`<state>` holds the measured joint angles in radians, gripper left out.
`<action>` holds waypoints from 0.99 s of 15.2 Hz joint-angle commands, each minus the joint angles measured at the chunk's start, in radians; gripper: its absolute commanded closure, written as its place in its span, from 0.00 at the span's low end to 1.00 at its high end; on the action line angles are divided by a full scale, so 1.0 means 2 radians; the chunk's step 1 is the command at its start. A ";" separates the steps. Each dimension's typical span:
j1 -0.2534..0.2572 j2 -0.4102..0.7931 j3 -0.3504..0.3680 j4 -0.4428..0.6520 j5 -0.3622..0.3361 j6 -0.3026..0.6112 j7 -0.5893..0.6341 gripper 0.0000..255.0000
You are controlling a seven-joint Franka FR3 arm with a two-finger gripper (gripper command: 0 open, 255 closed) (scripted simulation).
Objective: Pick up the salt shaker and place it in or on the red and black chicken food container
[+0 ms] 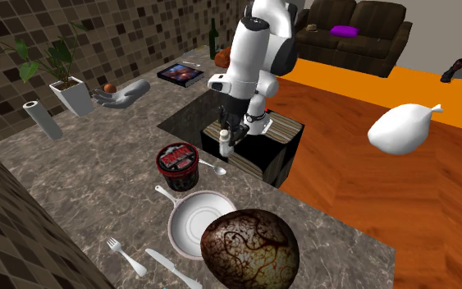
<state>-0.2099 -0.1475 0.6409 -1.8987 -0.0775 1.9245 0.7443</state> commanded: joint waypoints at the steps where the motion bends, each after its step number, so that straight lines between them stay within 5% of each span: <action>1: -0.009 0.000 -0.014 -0.001 0.002 0.003 -0.024 1.00; 15: -0.074 0.057 -0.096 0.047 -0.009 0.019 -0.168 1.00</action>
<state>-0.3518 -0.0439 0.4555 -1.8094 -0.0931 1.9574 0.4234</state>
